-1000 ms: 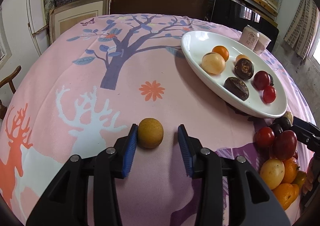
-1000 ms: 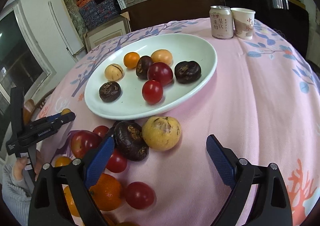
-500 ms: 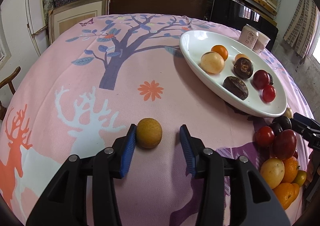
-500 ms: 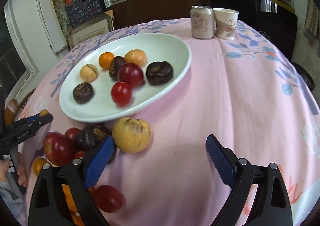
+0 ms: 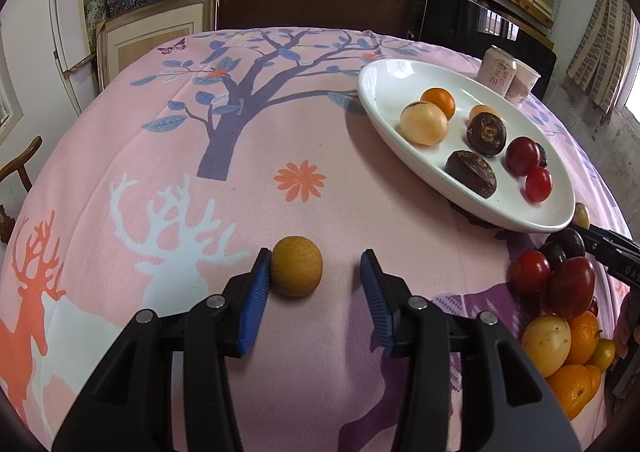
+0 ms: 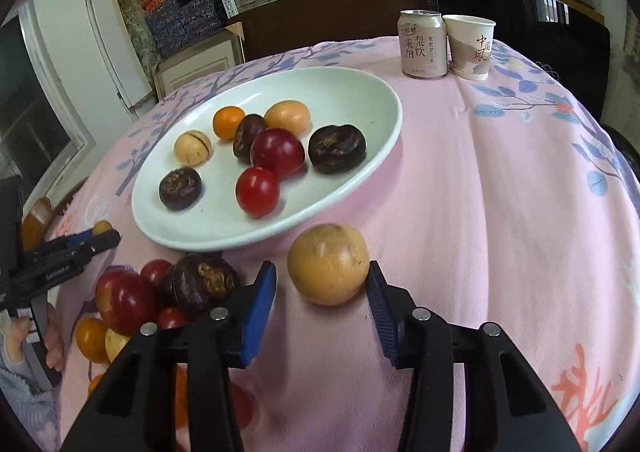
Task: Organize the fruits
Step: 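Grasp a small brown-yellow fruit with the left tool while the right tool grasps a large pale yellow fruit, then lower both held fruits onto the white plate and open both tools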
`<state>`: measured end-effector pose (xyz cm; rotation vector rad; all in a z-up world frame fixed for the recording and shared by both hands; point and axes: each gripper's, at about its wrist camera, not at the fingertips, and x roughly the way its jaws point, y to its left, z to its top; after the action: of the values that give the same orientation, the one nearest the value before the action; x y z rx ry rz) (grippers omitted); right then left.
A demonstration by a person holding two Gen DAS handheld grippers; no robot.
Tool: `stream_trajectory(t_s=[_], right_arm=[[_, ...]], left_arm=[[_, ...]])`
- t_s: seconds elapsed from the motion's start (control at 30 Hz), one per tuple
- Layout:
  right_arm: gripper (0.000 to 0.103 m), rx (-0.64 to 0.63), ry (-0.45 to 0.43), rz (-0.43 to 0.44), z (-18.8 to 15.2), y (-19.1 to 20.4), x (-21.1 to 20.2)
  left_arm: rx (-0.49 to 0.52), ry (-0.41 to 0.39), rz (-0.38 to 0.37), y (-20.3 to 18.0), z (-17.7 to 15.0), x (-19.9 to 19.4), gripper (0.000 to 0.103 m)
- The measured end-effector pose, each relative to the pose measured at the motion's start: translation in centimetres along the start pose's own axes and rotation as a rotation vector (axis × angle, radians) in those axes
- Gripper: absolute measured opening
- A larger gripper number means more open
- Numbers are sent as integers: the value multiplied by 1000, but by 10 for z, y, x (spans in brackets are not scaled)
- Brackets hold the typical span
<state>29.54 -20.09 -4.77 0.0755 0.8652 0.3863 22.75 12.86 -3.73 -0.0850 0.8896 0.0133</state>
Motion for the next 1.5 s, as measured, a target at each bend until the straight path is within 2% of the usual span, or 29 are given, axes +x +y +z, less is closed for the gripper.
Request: stream_trajectory(t_s=[0.23,0.4,0.47,0.5,0.8,1.03,1.13,1.2,1.33,1.5], right_arm=[[46,39,7,10,7,-4,9],[41,47,3,25,5,-6,6],[41,40,3,22,4,-5,5],[41,41,3,24,3,-5,5],[41,54,-6,29,-5,-7,-5],[41,62,-95,35,-21,-7,-46],[41,61,-141,64,-22,-5,-62],[41,52,-174,88,-11,0,-70],[41,22,-183,109,24,10,-67],[41,34,-181,69,77,3,-34]], left_arm=[[-26,-5,-23,4,1,0,44],[-55,-13,-30,9,1,0,36],[-46,-12,-35,7,2,0,26],[-42,-11,-37,7,1,0,25],[-11,-26,-56,-2,-2,-6,24],[80,-94,-96,-45,-7,-36,24],[111,-127,-125,-63,5,-48,24],[113,-138,-148,-72,19,-51,24],[117,-159,-183,-93,56,-49,24],[221,-138,-194,-142,73,-22,24]])
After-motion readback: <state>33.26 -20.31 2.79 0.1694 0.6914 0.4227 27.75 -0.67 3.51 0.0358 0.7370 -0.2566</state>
